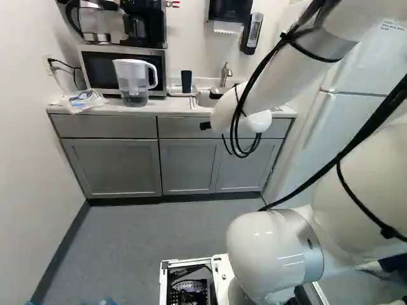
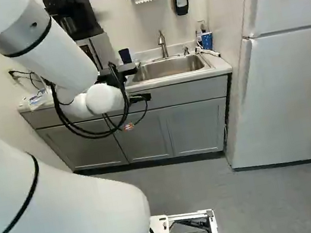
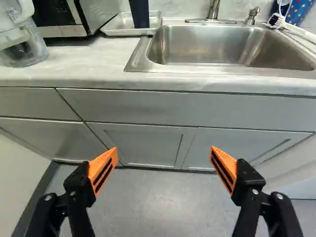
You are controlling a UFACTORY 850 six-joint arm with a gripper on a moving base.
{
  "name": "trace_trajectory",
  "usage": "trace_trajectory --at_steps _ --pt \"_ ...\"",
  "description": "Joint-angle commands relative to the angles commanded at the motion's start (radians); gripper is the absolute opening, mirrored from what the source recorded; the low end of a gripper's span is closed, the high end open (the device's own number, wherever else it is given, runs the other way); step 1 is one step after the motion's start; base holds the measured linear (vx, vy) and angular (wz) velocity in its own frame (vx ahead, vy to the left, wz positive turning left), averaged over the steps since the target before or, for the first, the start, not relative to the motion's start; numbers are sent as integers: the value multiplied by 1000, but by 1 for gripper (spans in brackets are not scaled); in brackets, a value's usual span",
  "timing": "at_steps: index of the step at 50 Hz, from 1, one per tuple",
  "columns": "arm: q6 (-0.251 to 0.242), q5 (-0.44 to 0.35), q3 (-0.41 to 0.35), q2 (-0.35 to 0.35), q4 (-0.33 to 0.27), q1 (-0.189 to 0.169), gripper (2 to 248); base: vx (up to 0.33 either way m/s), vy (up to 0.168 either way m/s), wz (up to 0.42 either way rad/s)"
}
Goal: Rinse the cup and place it in the tray
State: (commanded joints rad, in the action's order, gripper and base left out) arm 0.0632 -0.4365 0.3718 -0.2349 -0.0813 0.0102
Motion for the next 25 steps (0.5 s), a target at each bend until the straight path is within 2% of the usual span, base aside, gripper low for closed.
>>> trace_trajectory --at_steps 25 --pt "-31 -212 -138 -22 40 -5 247 0 0 0"
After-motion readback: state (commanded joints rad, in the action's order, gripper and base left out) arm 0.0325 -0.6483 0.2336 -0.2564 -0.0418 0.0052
